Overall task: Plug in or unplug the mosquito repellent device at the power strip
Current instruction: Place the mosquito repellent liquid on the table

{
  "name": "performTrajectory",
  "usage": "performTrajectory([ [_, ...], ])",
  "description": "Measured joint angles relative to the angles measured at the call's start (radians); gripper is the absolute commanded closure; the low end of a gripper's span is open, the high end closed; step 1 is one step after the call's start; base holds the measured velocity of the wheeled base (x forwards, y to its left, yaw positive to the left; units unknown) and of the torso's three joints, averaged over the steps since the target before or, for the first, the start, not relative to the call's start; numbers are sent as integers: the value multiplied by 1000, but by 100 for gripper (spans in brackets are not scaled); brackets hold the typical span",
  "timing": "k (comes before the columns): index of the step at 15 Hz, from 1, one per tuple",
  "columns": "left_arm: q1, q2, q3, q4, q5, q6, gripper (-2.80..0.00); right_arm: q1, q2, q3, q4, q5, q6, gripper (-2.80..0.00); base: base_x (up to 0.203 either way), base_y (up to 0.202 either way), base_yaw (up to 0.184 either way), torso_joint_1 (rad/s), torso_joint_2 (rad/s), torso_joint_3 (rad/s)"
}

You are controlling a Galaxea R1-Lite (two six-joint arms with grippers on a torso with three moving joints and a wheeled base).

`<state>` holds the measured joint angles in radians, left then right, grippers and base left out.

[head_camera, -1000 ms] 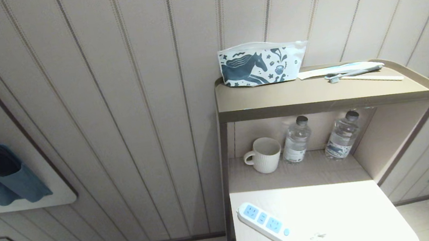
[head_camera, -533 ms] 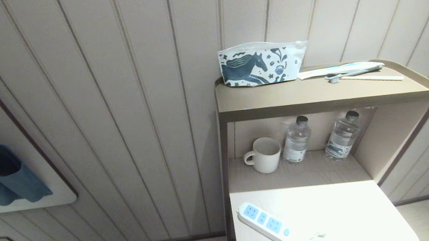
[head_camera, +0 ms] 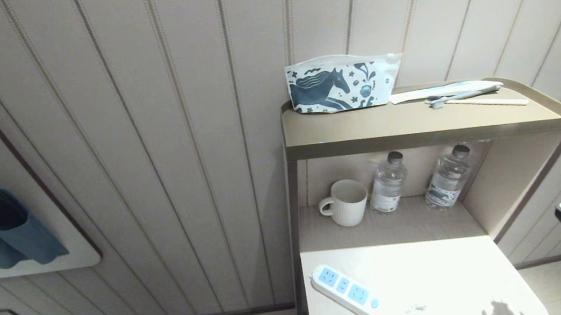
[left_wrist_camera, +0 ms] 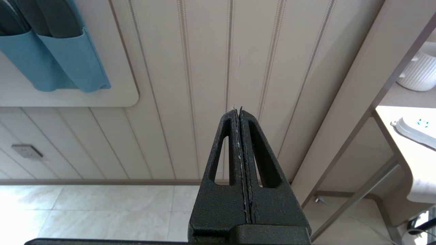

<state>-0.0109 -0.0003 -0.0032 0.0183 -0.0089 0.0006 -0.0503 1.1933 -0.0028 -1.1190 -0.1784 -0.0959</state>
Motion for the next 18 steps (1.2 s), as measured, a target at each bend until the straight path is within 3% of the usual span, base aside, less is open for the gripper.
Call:
performTrajectory([
  [15, 0, 0, 0, 0, -1, 0, 0, 39, 36, 1, 17, 11, -5, 0, 0, 0, 0, 0, 0, 0],
  [18, 0, 0, 0, 0, 0, 0, 0, 89, 20, 1, 31, 16, -2, 0, 0, 0, 0, 0, 0, 0],
])
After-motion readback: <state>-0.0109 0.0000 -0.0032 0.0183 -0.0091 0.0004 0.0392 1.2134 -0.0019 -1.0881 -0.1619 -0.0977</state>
